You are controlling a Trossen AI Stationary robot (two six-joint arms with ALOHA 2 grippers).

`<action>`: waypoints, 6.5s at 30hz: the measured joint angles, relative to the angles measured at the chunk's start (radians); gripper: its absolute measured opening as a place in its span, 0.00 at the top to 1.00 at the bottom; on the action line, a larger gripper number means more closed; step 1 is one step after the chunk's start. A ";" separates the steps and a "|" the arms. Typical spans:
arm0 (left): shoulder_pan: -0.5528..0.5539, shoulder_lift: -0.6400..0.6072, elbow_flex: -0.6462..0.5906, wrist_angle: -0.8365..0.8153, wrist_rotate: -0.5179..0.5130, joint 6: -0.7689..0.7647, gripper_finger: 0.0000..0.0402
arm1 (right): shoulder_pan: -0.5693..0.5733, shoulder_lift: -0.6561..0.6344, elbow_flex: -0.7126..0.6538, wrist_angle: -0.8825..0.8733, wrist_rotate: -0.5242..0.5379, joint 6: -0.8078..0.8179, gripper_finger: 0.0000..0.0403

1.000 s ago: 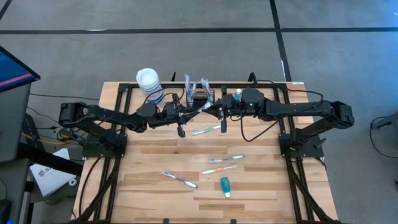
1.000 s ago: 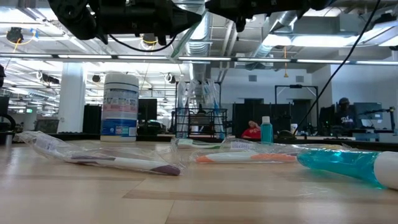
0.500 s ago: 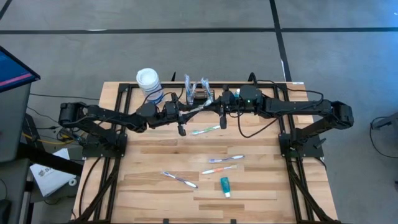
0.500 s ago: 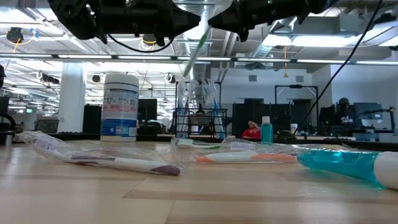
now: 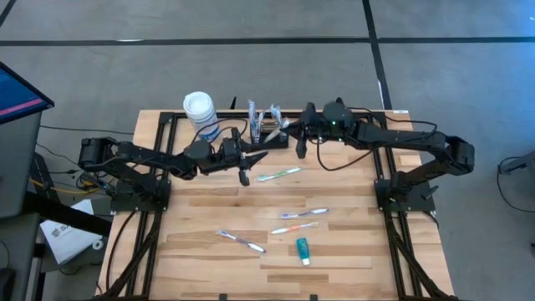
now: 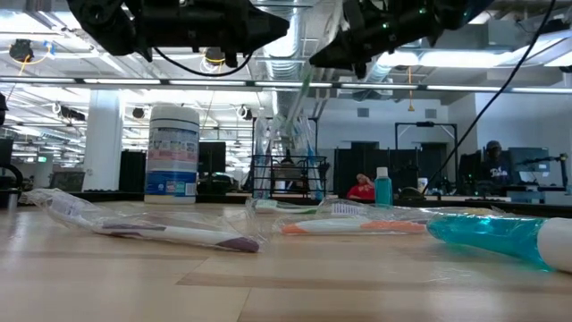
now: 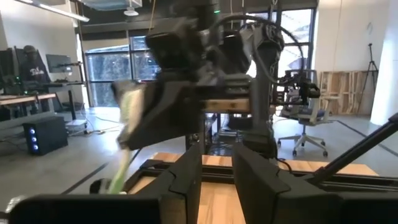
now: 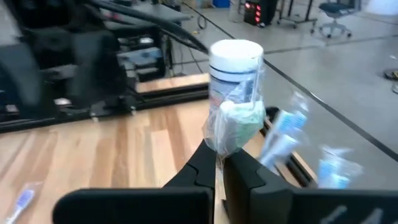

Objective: Pick & Place toothbrushing station
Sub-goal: Put the top green toothbrush into the black wire organizer, then put the top blue mouthwash into the black wire organizer

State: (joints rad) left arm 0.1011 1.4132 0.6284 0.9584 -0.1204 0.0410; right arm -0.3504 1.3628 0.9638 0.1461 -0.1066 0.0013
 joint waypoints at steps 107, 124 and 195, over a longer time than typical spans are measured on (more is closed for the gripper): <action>-0.017 0.001 -0.075 0.000 0.003 -0.002 0.81 | -0.258 0.360 0.277 -0.393 -0.183 -0.031 0.95; -0.017 0.001 -0.075 -0.001 0.000 -0.001 0.81 | -0.267 0.360 0.277 -0.400 -0.184 -0.028 0.89; -0.017 0.001 -0.075 -0.043 0.004 -0.001 0.81 | -0.504 0.336 0.405 -1.011 -0.161 -0.188 0.60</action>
State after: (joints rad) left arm 0.0837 1.4139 0.5533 0.9154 -0.1168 0.0402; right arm -0.8547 1.6989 1.3685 -0.8649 -0.2681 -0.1865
